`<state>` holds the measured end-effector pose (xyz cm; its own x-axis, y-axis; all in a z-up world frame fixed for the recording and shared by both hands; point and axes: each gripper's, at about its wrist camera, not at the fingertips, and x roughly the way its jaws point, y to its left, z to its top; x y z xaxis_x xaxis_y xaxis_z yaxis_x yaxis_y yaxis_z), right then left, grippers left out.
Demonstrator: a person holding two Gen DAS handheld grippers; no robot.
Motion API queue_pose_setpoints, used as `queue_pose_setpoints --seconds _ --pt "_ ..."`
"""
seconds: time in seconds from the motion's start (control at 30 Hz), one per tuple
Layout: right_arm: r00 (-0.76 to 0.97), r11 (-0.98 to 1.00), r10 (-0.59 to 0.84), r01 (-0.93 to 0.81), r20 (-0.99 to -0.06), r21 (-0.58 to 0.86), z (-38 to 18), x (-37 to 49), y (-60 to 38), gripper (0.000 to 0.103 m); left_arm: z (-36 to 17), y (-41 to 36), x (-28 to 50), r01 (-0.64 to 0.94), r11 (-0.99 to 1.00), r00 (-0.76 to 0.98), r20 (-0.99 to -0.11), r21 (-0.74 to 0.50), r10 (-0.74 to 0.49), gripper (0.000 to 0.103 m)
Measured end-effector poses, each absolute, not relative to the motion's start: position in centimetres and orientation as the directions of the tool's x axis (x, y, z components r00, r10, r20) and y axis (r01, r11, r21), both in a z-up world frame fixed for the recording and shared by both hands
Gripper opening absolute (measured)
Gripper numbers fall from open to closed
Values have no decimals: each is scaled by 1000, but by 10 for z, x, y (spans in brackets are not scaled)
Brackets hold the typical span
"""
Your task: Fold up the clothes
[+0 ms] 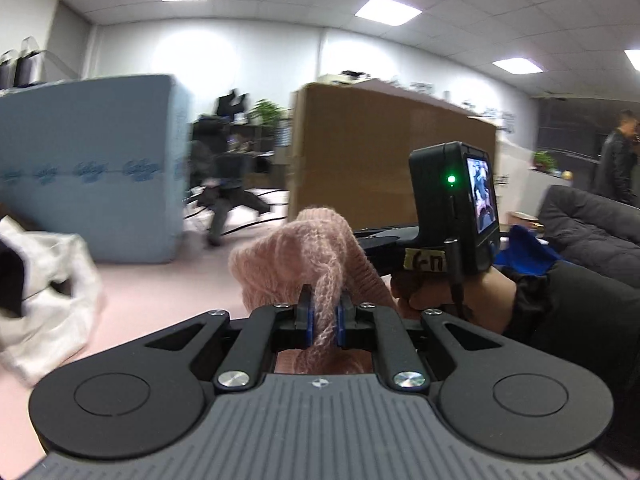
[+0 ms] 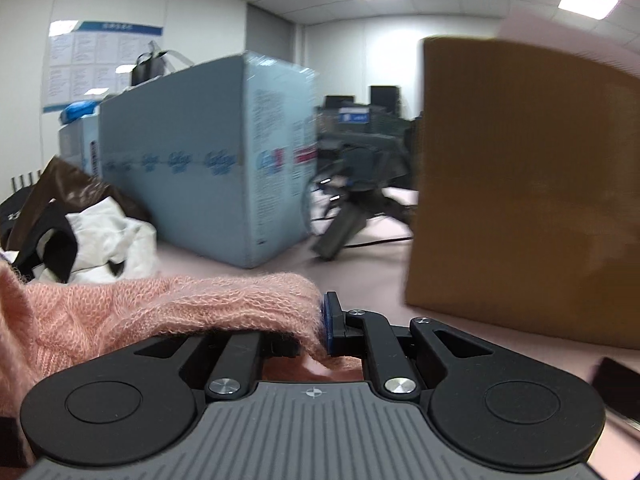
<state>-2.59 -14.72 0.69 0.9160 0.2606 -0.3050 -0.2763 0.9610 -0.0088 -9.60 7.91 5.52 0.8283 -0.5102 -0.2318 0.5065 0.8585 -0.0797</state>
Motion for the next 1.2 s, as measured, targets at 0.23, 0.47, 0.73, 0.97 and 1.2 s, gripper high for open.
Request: queue_pose_setpoints --seconds 0.23,0.47,0.73,0.97,1.2 --pt "961 992 102 -117 -258 -44 21 -52 -215 9 69 25 -107 646 761 742 -188 -56 -644 9" --pt "962 998 -19 1 -271 -65 19 -53 -264 24 80 -28 -73 599 800 787 -198 23 -584 9" --pt "953 1000 25 -27 -301 -4 14 -87 -311 70 67 -66 -49 596 800 768 -331 60 -548 34" --pt "945 998 58 -66 -322 -13 8 -140 -335 82 78 -49 -97 673 715 734 -290 188 -614 81" --pt "884 972 164 -220 -438 -80 -8 -180 -333 82 78 -38 -113 706 683 702 -314 189 -639 81"
